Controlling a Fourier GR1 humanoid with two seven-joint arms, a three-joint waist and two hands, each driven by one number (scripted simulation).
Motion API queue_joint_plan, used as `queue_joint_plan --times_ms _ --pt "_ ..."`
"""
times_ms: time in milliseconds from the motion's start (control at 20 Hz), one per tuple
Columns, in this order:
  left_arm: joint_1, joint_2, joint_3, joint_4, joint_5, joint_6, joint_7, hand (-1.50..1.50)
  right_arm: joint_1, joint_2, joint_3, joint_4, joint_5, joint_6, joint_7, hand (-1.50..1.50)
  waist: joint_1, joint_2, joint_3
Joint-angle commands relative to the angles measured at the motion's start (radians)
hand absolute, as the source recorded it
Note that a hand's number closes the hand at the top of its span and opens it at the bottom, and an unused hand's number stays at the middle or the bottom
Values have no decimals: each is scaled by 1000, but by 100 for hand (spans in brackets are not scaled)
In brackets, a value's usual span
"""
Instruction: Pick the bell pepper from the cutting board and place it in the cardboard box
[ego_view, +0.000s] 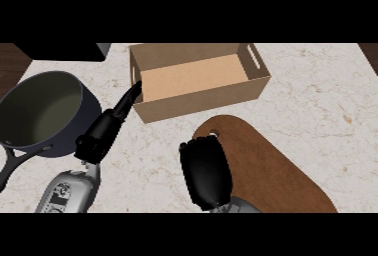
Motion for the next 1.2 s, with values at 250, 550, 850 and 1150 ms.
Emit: queue_joint_plan --times_ms 250,550,850,1150 --pt "31 1 14 -13 11 -13 51 0 -210 14 195 -322 -164 146 321 150 -21 -4 -1" --pt "9 1 35 -18 22 -19 72 0 -283 14 190 -487 -164 132 485 150 -32 -4 -1" --pt "31 28 53 28 27 -53 -1 0 -425 13 71 -415 -237 80 574 150 -26 -2 -2" --pt "43 -7 14 -14 -16 -16 37 0 -572 13 -154 -294 -297 119 493 150 -19 -1 -2"
